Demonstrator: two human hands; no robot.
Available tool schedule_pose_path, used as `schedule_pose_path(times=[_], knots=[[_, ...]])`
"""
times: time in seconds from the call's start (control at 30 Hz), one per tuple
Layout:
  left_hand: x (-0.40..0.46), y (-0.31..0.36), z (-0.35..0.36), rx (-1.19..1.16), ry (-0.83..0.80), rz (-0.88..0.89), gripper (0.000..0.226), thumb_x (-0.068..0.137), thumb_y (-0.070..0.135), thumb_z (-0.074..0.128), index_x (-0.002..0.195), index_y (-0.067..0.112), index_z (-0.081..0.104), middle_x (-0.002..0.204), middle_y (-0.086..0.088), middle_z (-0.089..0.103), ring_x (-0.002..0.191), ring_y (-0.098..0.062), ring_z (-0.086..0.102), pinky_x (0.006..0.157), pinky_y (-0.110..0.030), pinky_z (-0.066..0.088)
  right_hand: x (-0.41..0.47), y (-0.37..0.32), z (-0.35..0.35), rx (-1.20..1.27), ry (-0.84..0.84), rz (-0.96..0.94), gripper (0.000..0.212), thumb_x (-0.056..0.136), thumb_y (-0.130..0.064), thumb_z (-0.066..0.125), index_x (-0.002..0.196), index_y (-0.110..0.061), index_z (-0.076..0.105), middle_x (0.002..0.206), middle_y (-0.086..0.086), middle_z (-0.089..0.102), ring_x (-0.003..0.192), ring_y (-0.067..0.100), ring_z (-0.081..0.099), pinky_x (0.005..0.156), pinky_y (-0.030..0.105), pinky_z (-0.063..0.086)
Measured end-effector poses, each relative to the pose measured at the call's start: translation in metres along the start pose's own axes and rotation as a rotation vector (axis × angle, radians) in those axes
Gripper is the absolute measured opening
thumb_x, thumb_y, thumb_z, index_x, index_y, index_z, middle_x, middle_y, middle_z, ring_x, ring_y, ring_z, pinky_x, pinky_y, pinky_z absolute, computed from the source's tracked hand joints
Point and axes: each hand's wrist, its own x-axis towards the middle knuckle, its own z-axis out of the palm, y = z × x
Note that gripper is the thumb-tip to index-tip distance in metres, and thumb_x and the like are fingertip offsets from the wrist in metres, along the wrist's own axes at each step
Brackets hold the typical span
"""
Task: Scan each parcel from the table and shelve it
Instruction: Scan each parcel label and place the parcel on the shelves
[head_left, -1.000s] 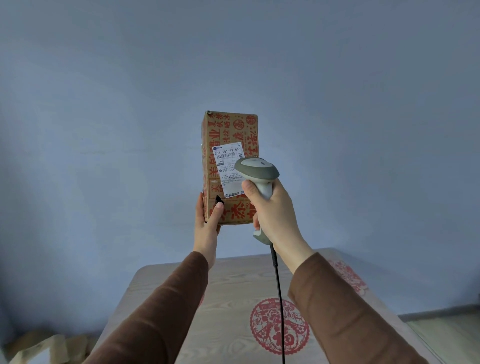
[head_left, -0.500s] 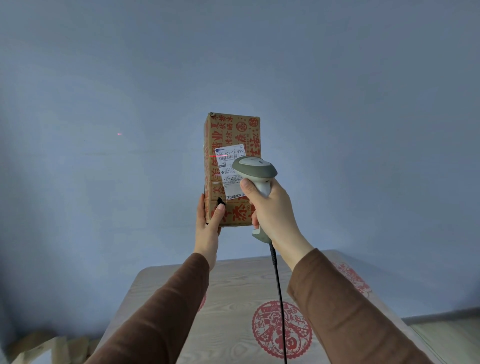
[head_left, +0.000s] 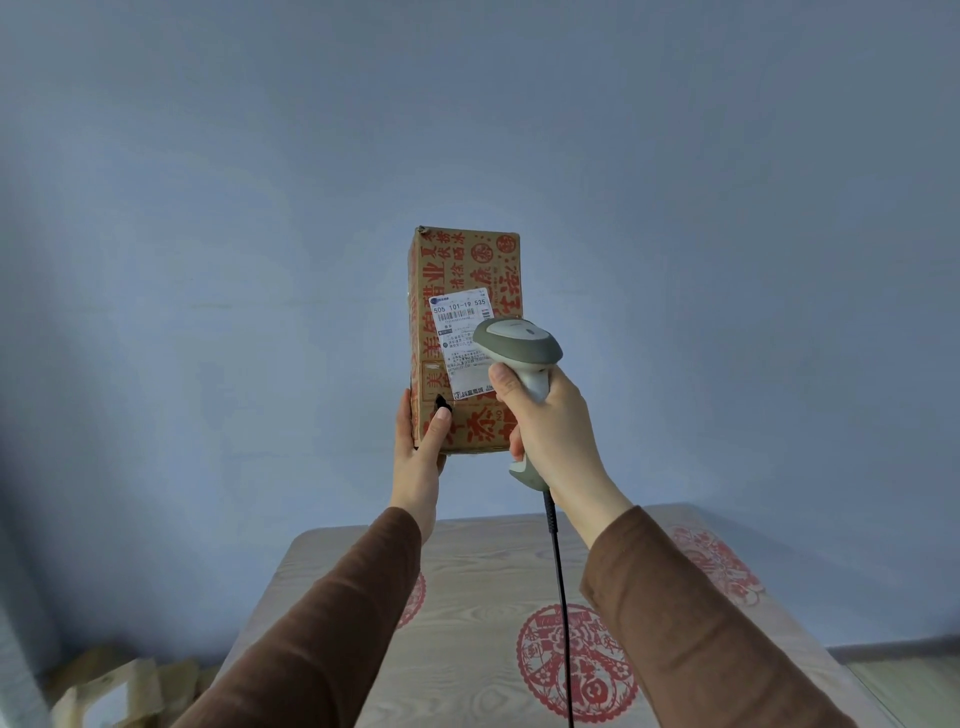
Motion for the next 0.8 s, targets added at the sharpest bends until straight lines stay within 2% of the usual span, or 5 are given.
schedule_pose_path(times=[0.1, 0.27, 0.37, 0.53, 0.8], knots=[[-0.002, 0.004, -0.013, 0.010, 0.013, 0.020, 0.080, 0.084, 0.053, 0.069, 0.155, 0.048, 0.034, 0.136, 0.021, 0.059, 0.109, 0.014, 0.064, 0.094, -0.025, 0.046, -0.001, 0.008, 0.008, 0.034, 0.003, 0.006, 0.025, 0.095, -0.057, 0.064, 0.105, -0.034, 0.065, 0.083, -0.003, 0.074, 0.043, 0.013, 0.056, 0.045, 0.024, 0.047], [-0.010, 0.019, -0.048, 0.035, 0.066, 0.032, 0.078, 0.086, 0.055, 0.070, 0.155, 0.050, 0.033, 0.141, 0.019, 0.057, 0.124, 0.004, 0.056, 0.109, -0.038, 0.042, -0.001, 0.023, 0.037, 0.158, 0.018, 0.066, 0.026, 0.094, -0.052, 0.069, 0.107, -0.031, 0.065, 0.068, -0.014, 0.066, 0.045, 0.010, 0.056, 0.047, 0.022, 0.049], [-0.019, 0.032, -0.078, 0.053, 0.117, 0.036, 0.077, 0.089, 0.057, 0.071, 0.155, 0.050, 0.032, 0.147, 0.014, 0.054, 0.129, 0.000, 0.053, 0.113, -0.043, 0.039, -0.004, 0.038, 0.064, 0.246, -0.001, 0.135, 0.031, 0.092, -0.044, 0.074, 0.109, -0.020, 0.061, 0.074, -0.005, 0.062, 0.049, 0.008, 0.054, 0.048, 0.018, 0.049], [-0.045, 0.055, -0.136, 0.086, 0.246, 0.027, 0.077, 0.086, 0.063, 0.067, 0.154, 0.049, 0.033, 0.150, 0.011, 0.052, 0.135, -0.006, 0.050, 0.116, -0.049, 0.037, -0.023, 0.061, 0.126, 0.421, -0.138, 0.347, 0.042, 0.091, -0.037, 0.078, 0.124, -0.019, 0.060, 0.090, 0.000, 0.059, 0.061, 0.012, 0.056, 0.052, 0.022, 0.051], [-0.107, 0.081, -0.247, 0.089, 0.525, -0.086, 0.061, 0.095, 0.062, 0.060, 0.150, 0.046, 0.040, 0.140, 0.002, 0.062, 0.132, -0.019, 0.055, 0.120, -0.055, 0.034, -0.088, 0.073, 0.251, 0.481, -0.421, 0.571, 0.026, 0.088, -0.043, 0.079, 0.106, -0.027, 0.072, 0.084, -0.002, 0.074, 0.061, 0.012, 0.061, 0.052, 0.022, 0.053]])
